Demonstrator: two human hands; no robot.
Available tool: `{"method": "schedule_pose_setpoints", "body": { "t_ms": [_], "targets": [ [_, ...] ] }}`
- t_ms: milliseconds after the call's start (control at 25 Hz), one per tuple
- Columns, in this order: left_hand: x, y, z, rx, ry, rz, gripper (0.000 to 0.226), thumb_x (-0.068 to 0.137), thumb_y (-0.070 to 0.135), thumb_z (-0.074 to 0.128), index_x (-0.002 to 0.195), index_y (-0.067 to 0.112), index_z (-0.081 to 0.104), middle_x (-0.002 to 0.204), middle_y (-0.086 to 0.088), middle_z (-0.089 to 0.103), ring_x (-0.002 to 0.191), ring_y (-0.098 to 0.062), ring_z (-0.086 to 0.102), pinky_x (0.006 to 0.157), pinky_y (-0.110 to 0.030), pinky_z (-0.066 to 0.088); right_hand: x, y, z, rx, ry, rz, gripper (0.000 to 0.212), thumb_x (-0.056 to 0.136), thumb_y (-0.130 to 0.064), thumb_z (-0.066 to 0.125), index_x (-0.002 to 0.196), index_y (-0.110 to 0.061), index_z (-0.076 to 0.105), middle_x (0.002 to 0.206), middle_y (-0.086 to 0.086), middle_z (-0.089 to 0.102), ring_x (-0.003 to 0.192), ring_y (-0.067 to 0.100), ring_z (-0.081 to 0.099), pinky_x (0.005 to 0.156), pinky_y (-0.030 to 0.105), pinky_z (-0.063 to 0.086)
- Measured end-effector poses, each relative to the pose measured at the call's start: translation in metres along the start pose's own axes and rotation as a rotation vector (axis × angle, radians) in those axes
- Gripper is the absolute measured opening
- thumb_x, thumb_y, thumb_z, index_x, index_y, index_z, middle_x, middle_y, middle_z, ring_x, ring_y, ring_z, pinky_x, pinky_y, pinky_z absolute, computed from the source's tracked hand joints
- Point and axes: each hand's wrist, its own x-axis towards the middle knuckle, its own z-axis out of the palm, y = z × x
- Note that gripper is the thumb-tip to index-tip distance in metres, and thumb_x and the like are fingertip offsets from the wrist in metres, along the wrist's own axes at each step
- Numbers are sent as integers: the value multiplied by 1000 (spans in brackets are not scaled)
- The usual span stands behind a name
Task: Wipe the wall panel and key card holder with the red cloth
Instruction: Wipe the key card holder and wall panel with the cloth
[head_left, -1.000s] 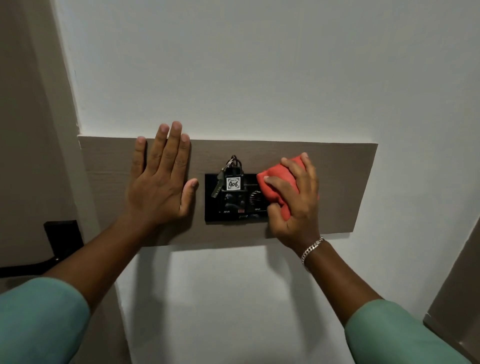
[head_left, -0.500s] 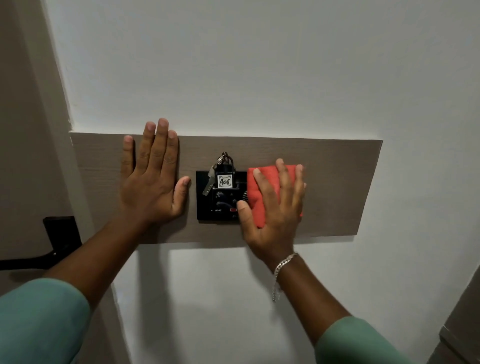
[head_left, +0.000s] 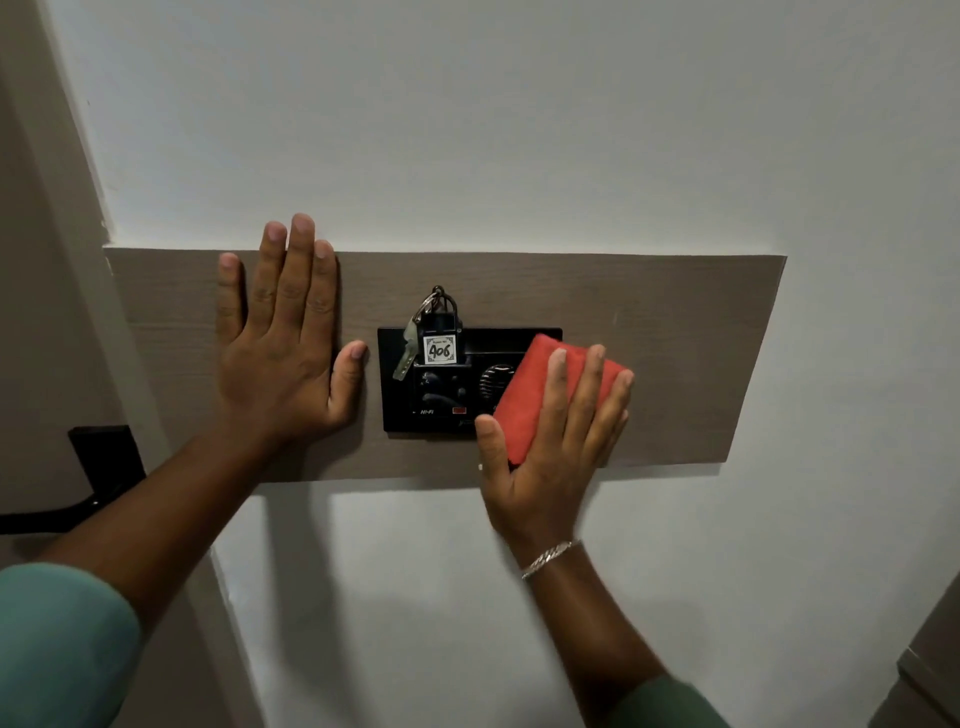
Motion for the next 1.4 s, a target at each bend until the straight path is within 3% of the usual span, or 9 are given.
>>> {"method": "schedule_pose_setpoints", "body": {
  "t_ms": [120, 280, 480, 680, 920, 1040, 1120, 1280, 1400],
  "targets": [
    [-1, 2, -1, -7, 22, 0, 77, 94, 45, 27, 156, 2, 9, 163, -24, 17, 154, -26, -2, 124, -49, -3, -28, 3, -3, 11, -58, 30, 80, 92, -69, 34, 155, -21, 20, 166, 11, 14, 156, 39, 1, 121, 67, 12],
    [-1, 1, 1, -20, 0, 3, 78, 94, 46, 27, 157, 4, 5, 164, -22, 14, 154, -27, -4, 124, -50, -3, 14, -1, 0, -43, -32, 6, 82, 91, -75, 30, 157, -29, 14, 168, 5, 10, 157, 35, -2, 125, 60, 3],
    [0, 1, 0, -20, -9, -4, 79, 94, 46, 26, 156, 4, 3, 163, -25, 16, 153, -26, -4, 124, -48, -6, -22, 0, 0, -29, -60, 39, 84, 91, -72, 32, 156, -20, 17, 166, 11, 10, 155, 40, -1, 121, 68, 11],
    [0, -1, 0, -11, -11, 6, 79, 94, 46, 27, 156, 4, 5, 163, -24, 16, 154, -28, -1, 124, -49, -4, -4, -24, 15, 120, 69, 222, 77, 94, -68, 32, 157, -26, 14, 168, 8, 10, 157, 33, -4, 126, 55, 3],
    [2, 0, -2, -24, -25, 7, 79, 94, 47, 29, 156, 2, 6, 162, -25, 17, 152, -37, 9, 123, -49, -5, -44, -37, 33, 123, 67, 162, 72, 98, -57, 34, 157, -26, 9, 166, 10, 9, 156, 39, -3, 127, 52, 4],
    [2, 1, -5, -25, -34, 3, 79, 94, 47, 28, 156, 2, 6, 163, -25, 16, 153, -34, 5, 123, -50, -3, -48, -24, 31, 33, 18, -11, 70, 99, -54, 36, 157, -30, 5, 167, 6, 3, 153, 43, 2, 126, 57, 7],
    [2, 0, -4, -13, -28, 8, 79, 94, 47, 28, 155, 2, 6, 163, -25, 16, 153, -35, 7, 123, -51, -1, -42, -3, 25, -21, 28, -109, 68, 100, -54, 35, 157, -31, 7, 168, 5, 2, 151, 44, 7, 124, 60, 10],
    [0, -1, 1, -5, -1, 8, 79, 94, 47, 29, 156, 2, 8, 164, -21, 14, 154, -29, 1, 124, -50, -2, -16, 4, 21, 169, 198, 168, 62, 102, -50, 31, 156, -23, 19, 166, 15, 14, 155, 40, 3, 123, 62, 12],
    [-1, -2, 3, 5, 0, 12, 80, 94, 47, 28, 156, 2, 8, 164, -20, 13, 154, -28, -1, 125, -50, -2, 4, -17, 22, 236, 192, 10, 59, 101, -47, 34, 153, -20, 31, 165, 16, 19, 155, 40, 8, 125, 58, 13]
  ]
}}
